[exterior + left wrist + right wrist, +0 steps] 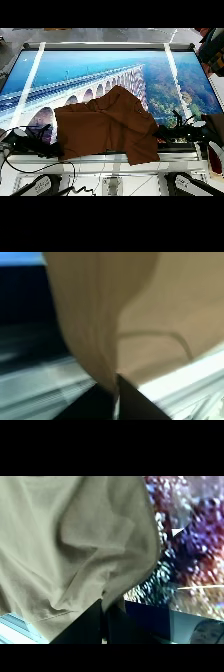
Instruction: Fold the clothes and pants, and hang the long-sleeved shirts on hangers.
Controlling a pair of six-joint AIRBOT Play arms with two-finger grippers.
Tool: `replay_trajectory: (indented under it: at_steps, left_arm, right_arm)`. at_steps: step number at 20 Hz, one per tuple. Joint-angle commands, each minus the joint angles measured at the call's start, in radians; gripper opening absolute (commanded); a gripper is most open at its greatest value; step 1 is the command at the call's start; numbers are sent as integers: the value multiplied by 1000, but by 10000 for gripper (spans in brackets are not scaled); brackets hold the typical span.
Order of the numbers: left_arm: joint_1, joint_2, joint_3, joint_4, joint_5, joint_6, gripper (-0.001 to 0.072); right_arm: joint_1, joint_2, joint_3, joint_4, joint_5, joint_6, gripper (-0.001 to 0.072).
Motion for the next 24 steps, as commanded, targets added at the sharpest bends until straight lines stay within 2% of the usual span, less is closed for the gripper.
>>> replay_trajectory:
  at_steps: [1,4,6,12,14,18,21,24]
  left_arm:
    - [0,-29,5,-58,48,42,13]
    - [0,-29,84,-138,-49,125,13]
    - [0,-29,194,-246,-106,153,12]
    - [0,-8,703,-738,-161,158,12]
    - [0,24,884,-835,-160,158,12]
    - [2,145,1141,-866,-64,158,12]
    - [2,280,1170,-857,90,179,13]
    - [2,406,1170,-785,225,210,13]
  right_arm:
    - [1,1,1,24,1,0,12]
    - [1,10,58,45,37,-11,12]
    - [1,51,127,74,77,-53,11]
    - [1,269,457,248,123,-87,12]
    - [1,341,579,296,97,-88,12]
    - [1,486,790,307,-78,-88,12]
    - [1,587,893,300,-254,-89,12]
    - [1,653,962,245,-367,-98,13]
